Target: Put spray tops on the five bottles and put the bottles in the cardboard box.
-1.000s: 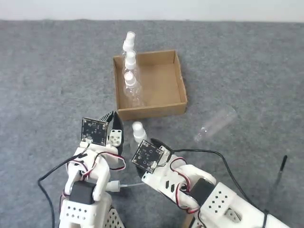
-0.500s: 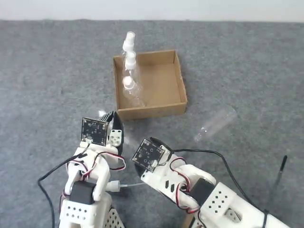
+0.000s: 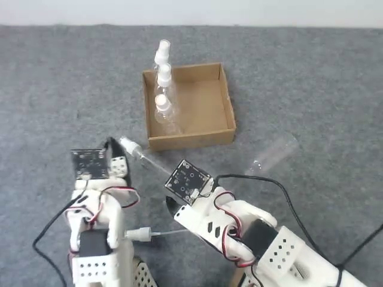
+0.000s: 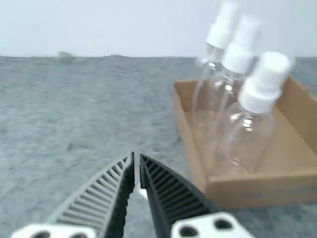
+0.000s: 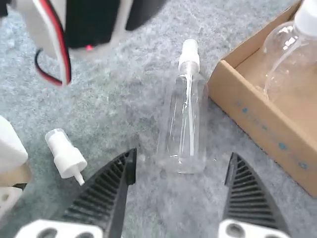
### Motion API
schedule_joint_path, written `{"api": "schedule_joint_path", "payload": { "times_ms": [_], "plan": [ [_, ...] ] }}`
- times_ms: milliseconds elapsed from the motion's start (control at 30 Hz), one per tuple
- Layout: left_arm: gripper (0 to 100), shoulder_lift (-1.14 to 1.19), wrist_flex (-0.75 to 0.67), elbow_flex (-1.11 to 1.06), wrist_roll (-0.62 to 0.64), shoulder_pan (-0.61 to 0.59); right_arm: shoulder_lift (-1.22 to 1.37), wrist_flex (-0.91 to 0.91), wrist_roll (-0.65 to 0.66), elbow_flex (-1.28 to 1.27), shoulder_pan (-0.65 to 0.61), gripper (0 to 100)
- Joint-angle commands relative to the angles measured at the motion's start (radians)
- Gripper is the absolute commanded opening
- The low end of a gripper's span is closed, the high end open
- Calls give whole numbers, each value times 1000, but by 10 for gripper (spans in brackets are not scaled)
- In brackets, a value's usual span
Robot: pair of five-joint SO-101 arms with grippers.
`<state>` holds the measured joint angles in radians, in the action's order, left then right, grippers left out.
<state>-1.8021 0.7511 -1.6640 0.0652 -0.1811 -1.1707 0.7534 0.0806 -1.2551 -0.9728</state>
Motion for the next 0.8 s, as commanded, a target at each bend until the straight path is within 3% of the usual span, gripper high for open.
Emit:
{"api": "schedule_joint_path", "payload": {
  "times_ms": [0,300,767],
  "plan": [
    [13,-17,-21,77,3,-107,7,42,-6,115,-12,231],
    [15,-17,-23,53,3,-345,79,114,28,259,-15,231],
    [15,-17,-26,45,3,-361,750,116,28,684,-70,230]
  ]
}}
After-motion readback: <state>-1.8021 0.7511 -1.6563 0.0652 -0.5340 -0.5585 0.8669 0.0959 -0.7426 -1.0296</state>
